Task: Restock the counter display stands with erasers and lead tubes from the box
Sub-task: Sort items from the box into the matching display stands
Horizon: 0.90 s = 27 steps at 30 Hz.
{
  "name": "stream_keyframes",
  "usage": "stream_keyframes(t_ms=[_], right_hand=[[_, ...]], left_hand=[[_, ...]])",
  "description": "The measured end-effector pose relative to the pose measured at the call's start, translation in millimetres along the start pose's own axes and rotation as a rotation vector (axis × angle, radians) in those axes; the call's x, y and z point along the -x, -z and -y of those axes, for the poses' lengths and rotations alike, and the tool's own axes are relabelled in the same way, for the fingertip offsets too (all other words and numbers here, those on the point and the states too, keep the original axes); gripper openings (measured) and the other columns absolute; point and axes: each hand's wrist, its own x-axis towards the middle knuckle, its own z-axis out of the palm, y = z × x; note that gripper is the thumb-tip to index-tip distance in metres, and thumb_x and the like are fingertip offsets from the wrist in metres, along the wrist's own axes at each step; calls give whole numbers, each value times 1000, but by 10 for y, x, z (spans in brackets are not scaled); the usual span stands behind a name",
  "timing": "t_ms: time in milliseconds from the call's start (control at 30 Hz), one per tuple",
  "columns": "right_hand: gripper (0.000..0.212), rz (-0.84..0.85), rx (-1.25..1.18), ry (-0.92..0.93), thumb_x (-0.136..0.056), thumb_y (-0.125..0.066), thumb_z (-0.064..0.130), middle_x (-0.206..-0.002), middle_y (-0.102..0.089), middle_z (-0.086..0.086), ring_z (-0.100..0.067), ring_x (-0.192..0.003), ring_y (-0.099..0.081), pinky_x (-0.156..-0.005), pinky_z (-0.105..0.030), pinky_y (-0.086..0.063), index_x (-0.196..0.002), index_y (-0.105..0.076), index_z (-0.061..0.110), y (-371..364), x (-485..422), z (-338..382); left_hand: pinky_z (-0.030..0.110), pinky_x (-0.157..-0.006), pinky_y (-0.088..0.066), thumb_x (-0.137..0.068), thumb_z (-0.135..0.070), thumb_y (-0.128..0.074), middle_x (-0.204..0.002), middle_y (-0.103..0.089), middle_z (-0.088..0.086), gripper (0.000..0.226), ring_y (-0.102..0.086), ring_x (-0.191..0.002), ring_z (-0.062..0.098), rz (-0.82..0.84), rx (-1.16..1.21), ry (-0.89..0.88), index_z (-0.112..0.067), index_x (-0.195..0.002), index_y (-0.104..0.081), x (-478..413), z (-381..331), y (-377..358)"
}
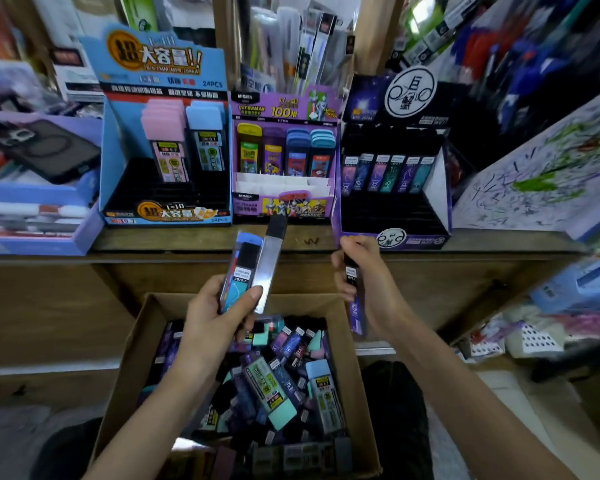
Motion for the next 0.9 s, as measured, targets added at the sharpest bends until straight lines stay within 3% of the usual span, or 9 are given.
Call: stream_keyframes(t_ms=[167, 233, 300, 367, 433, 533, 667, 800, 900], right_hand=[[13, -46, 21, 157, -95, -45, 28, -79, -50, -1, -11, -50, -43, -46, -25, -38, -90, -39, 17, 104, -211, 428], [14, -133, 175, 272, -98, -43, 26, -73, -55, 6, -10, -58, -50, -60, -27, -44, -87, -47, 18, 160, -329, 586], [15, -187, 321, 394, -96, -49, 25, -70, -55, 18, -1, -67, -50, -71, -19, -41, -82, -56, 26, 220, -448, 765], [15, -230, 439, 508, -93, -56, 21, -70, -55, 21, 5, -66, -47, -65, -9, -39, -83, -61, 30, 289, -552, 962], [15, -271, 565, 580, -91, -60, 16, -72, -57, 15, 1, -65, -51, -60, -9, -41, -84, -61, 29, 375, -666, 1134], [5, -254, 760, 547, -90, -61, 12, -72, -57, 4, -7, -62, -56, -58, -15, -46, -91, -62, 17, 486, -844, 1246], [11, -202, 819, 501, -90, -61, 10, -73, -59, 5, -2, -57, -59, -60, -16, -51, -100, -64, 6, 568, -997, 1239], [10, -102, 798, 487, -89, -61, 7, -76, -61, -1, -13, -64, -64, -65, -23, -56, -98, -64, 12, 557, -1053, 1228], [11, -80, 788, 496, -90, -60, 6, -74, -59, 0, -13, -63, -64, -64, -25, -56, -97, -63, 13, 523, -1062, 1227]], left_hand=[[18, -37, -36, -73, -34, -70, -50, -51, -2, 29, -42, -40, 8, 24, -2, -62, -15, -92, -59, -194, -221, -61], [19, -37, -36, -71, -35, -70, -52, -52, -2, 29, -44, -41, 8, 28, -5, -73, -17, -92, -60, -269, -294, -100], [19, -36, -36, -72, -33, -69, -54, -54, -3, 24, -46, -42, 8, 31, -3, -92, -20, -90, -61, -339, -359, -148], [18, -36, -36, -73, -31, -69, -54, -55, -4, 22, -46, -42, 8, 30, 2, -117, -19, -88, -60, -401, -411, -181], [18, -37, -37, -73, -32, -68, -56, -57, -5, 26, -47, -44, 7, 29, -9, -127, -16, -92, -59, -449, -455, -205], [19, -37, -38, -73, -31, -67, -59, -58, -4, 29, -48, -45, 7, 22, -13, -137, -13, -93, -58, -495, -492, -233], [19, -38, -39, -74, -30, -66, -57, -57, -4, 30, -48, -44, 8, 10, -32, -134, -11, -95, -58, -512, -499, -248], [18, -38, -38, -75, -28, -65, -55, -56, -3, 27, -48, -44, 7, 7, -46, -122, -11, -95, -57, -507, -497, -254], [19, -39, -39, -78, -24, -64, -53, -55, -2, 24, -48, -44, 8, 1, -52, -127, -9, -95, -57, -507, -500, -257]])
